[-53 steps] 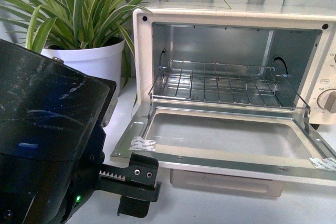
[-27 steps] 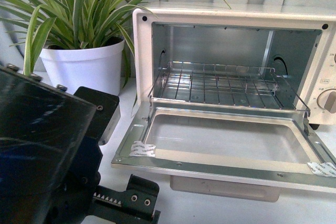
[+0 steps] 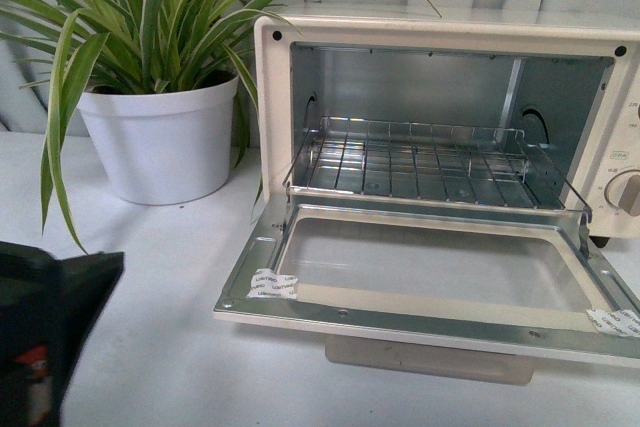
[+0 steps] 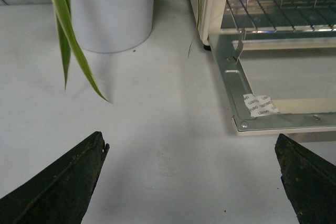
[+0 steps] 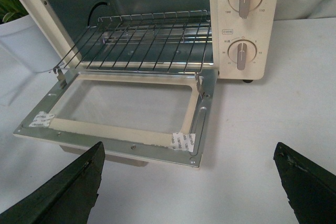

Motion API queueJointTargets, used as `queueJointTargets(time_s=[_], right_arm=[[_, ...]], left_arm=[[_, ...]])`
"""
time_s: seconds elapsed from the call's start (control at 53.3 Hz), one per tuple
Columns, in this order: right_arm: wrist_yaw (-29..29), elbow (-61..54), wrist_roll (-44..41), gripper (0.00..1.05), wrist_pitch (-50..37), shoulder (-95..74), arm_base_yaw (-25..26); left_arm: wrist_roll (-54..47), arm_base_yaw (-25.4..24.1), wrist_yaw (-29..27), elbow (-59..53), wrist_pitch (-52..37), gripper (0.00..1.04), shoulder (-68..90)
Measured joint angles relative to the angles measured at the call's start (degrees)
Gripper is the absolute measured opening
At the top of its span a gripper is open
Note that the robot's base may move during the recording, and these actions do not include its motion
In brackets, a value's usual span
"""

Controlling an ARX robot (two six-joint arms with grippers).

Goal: Open oven

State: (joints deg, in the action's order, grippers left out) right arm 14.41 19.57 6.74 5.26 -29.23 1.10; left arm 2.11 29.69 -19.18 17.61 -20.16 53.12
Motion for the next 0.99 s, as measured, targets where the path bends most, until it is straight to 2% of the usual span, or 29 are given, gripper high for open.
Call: queueJointTargets(time_s=[0.206, 0.338, 0.544, 0.6, 0.657, 0.713, 0.994], right_arm=[[3.8, -4.7, -1.6, 0.95, 3.6, 10.5, 2.6], [5.2, -7.6, -0.7, 0.95, 4.4, 17.3, 3.6], [4.8, -8.3, -0.3, 0.95, 4.0, 18.6, 3.8], [-6.7, -11.1, -3.1, 0.84, -1.9, 21.5, 0.8], [-13.6, -12.7, -4.9, 0.70, -3.8, 23.6, -0.6], [-14.1, -13.4, -5.6, 0.57, -4.1, 24.2, -0.7], [-14.2, -15.6, -6.4, 0.09, -4.6, 25.8, -0.9]], left_arm=[[-3.2, -0.2, -2.3, -3.5, 5.0, 0.98, -16.5], [-1.6, -3.4, -2.6, -5.9, 11.9, 0.98, -26.8], [-0.7, -4.5, -2.9, -6.6, 11.8, 0.97, -28.6], [-1.1, -5.8, -3.0, -8.9, 7.1, 0.85, -30.0], [-1.2, -8.8, -1.1, -10.6, 7.0, 0.70, -32.4], [-1.5, -11.8, 1.9, -11.5, 7.8, 0.56, -34.6], [-1.7, -19.2, 9.1, -13.8, 10.6, 0.09, -39.8]])
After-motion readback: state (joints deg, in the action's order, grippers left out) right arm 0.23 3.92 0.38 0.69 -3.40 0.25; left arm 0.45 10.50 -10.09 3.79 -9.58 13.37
